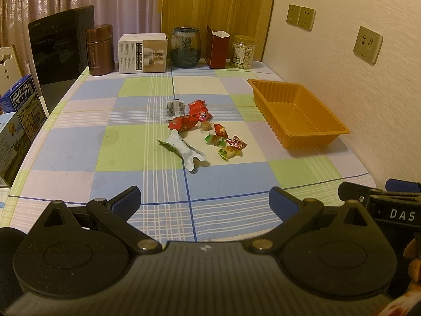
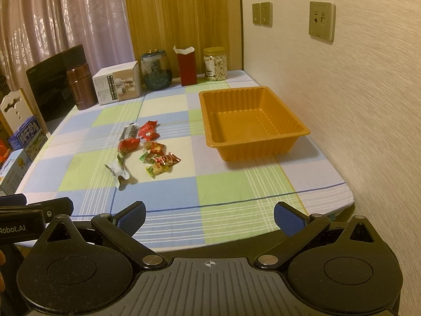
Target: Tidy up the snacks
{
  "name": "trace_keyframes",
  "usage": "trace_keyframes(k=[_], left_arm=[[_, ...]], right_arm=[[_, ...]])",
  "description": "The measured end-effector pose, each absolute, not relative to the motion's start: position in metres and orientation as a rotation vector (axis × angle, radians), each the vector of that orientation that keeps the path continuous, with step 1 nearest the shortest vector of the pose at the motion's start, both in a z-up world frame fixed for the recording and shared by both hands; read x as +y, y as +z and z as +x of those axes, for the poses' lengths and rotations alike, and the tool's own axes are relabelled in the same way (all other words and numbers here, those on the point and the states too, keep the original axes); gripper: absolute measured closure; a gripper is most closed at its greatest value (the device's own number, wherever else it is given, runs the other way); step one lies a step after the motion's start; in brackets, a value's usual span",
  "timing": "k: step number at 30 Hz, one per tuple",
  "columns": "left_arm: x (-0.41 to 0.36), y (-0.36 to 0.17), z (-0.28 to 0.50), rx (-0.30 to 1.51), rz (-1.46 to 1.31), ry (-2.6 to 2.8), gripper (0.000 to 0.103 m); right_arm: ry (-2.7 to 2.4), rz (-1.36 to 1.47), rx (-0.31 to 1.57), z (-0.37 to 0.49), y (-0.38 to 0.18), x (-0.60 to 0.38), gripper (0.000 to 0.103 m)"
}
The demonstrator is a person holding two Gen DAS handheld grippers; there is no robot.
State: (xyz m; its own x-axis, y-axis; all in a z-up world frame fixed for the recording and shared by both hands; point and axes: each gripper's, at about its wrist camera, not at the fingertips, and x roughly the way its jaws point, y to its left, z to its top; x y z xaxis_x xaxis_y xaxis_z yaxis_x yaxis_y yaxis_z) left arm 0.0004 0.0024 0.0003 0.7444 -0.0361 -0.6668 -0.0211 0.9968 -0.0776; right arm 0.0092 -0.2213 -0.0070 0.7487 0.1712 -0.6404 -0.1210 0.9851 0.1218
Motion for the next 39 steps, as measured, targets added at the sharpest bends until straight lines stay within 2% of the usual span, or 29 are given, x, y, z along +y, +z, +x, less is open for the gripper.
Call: trace_keyframes(k=[39], left_arm=[[0.0025, -0.0033, 0.0016, 0.734, -0.101, -0.006, 0.000]], right_arm=[[0.157, 0.080, 0.711, 0.0100, -0.0094, -0.2210, 0.000]])
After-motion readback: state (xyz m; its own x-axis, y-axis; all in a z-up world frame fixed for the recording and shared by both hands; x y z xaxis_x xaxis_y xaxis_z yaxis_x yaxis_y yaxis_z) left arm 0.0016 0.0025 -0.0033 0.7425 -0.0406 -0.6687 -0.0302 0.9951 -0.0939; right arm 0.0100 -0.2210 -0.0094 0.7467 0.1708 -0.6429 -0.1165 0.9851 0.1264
